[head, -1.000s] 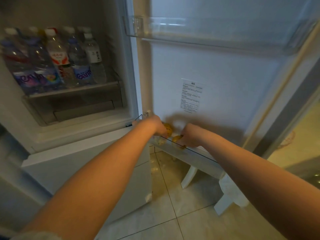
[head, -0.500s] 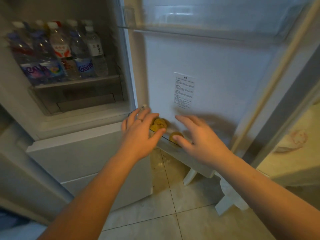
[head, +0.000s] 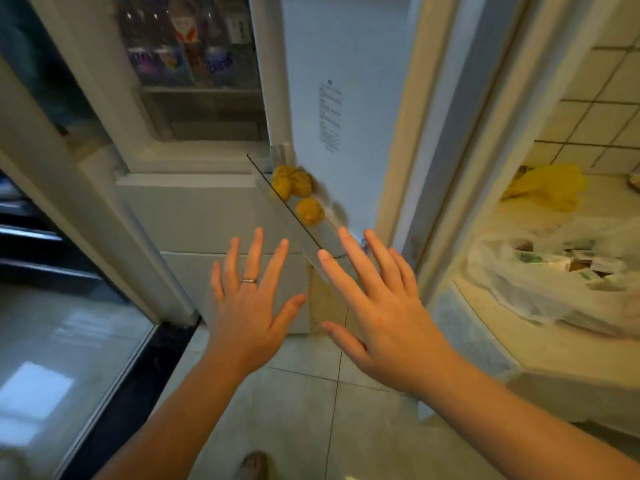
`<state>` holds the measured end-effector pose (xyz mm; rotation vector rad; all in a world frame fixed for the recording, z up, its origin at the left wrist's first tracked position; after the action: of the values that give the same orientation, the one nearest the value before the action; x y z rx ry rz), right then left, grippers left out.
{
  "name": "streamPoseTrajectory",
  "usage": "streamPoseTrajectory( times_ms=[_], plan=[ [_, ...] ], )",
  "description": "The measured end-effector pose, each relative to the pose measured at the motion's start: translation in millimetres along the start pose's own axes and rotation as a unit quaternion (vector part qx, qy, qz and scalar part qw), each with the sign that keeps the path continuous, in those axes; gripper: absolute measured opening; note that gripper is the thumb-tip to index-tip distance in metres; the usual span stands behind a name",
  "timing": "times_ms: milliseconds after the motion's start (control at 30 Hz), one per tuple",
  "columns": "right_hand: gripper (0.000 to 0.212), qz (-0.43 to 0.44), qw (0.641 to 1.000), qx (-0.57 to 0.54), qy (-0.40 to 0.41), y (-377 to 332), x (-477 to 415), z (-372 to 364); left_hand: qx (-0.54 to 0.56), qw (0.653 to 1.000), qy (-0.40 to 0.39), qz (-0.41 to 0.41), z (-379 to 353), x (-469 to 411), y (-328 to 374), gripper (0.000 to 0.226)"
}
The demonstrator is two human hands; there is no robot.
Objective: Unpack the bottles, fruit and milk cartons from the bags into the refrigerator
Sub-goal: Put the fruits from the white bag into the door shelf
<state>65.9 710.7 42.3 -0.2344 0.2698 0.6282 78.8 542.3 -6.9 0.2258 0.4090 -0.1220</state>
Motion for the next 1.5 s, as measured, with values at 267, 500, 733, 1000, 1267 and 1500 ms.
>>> streamPoseTrajectory(
  times_ms=[267,500,733,1000,1267,1500],
  plan=[
    [0.075,0.016,0.998,0.0,-0.068,100.1,120.4,14.7,0.022,0.995,-0.025,0.096,-43.6,83.4,149.7,0.076],
    [0.072,-0.071,0.991,-0.016,-0.108,226.4,186.1,27.3,0.077,0.99,-0.108,0.037,-114.2,72.0,289.1,0.074],
    [0.071,-0.178,0.976,-0.004,-0.127,362.8,223.1,29.9,0.105,0.984,-0.13,-0.061,-183.8,-6.4,384.6,0.072],
    [0.075,-0.211,0.966,0.032,-0.147,516.3,199.6,25.5,0.116,0.979,-0.148,-0.082,-270.5,-128.1,448.3,0.078],
    [0.074,-0.13,0.966,0.059,-0.215,618.5,126.6,-14.0,0.112,0.965,-0.237,-0.027,-354.5,-210.3,464.8,0.087],
    [0.066,-0.096,0.967,0.053,-0.231,658.3,77.9,-39.0,0.119,0.965,-0.233,0.004,-378.9,-263.7,457.8,0.065]
  ],
)
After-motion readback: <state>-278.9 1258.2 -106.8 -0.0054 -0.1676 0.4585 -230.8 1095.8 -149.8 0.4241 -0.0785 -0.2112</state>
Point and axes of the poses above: each hand's wrist, its own x-axis away from the middle knuckle, its own z-axis out of the back of the hand, y = z × x, the point moved 9 cm from there along -x, towards the middle knuckle, and after that the axes turned 13 degrees about -z, right-handed, at the moved point
